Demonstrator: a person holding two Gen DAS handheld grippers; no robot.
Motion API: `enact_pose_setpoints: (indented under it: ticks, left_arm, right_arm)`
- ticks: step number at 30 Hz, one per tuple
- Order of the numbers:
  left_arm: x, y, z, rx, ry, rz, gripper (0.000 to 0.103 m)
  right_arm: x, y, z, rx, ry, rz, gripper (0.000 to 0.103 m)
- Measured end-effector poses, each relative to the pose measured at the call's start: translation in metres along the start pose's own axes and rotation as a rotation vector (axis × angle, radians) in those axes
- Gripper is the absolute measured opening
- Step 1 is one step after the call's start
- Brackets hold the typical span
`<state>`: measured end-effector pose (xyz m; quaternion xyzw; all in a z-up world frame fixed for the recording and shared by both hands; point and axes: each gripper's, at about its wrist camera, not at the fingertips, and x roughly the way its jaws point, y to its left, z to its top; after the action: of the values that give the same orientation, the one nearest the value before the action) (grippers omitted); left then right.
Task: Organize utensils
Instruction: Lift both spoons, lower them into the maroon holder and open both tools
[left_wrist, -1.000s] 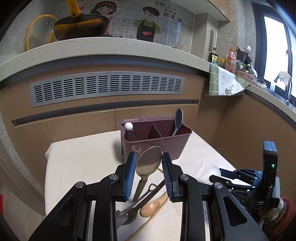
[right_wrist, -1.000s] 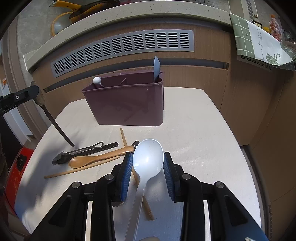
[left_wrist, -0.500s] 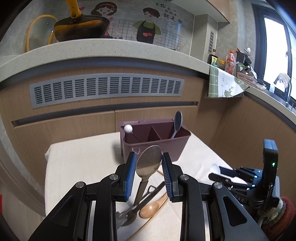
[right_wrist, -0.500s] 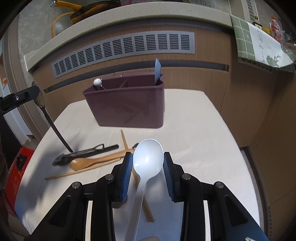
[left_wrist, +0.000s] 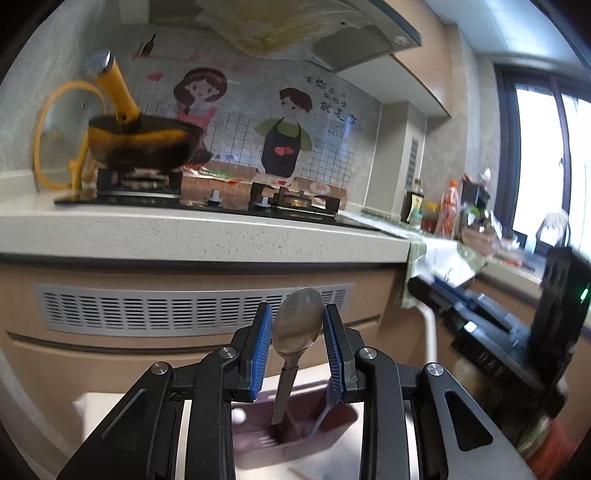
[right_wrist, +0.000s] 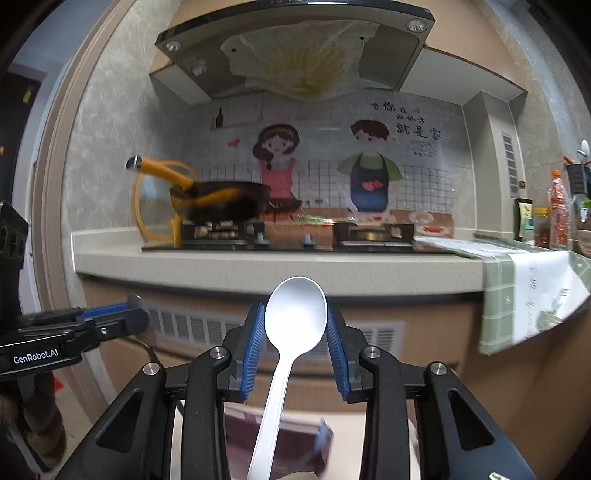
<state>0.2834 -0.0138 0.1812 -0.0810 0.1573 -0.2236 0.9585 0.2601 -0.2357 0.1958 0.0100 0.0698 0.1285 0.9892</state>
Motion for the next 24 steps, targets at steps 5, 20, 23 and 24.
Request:
enact_pose_setpoints:
  ticks: [5, 20, 23, 24]
  left_arm:
    - [0.039, 0.026, -0.011, -0.072, 0.05, -0.019, 0.029]
    - [0.098, 0.063, -0.077, -0.242, 0.198, -0.141, 0.052]
    - [0.075, 0.062, -0.077, -0.246, 0.162, -0.125, 0.057]
    - [0.066, 0.061, -0.078, -0.239, 0.147, -0.112, 0.062]
  right_arm:
    - [0.049, -0.005, -0.027, 0.031, 0.054, 0.001, 0.031]
    - [0.115, -0.03, -0.112, 0.093, 0.29, 0.002, 0.036]
    - [0.088, -0.036, -0.104, 0.116, 0.272, 0.002, 0.036]
    - [0.075, -0.036, -0.102, 0.11, 0.258, -0.001, 0.037]
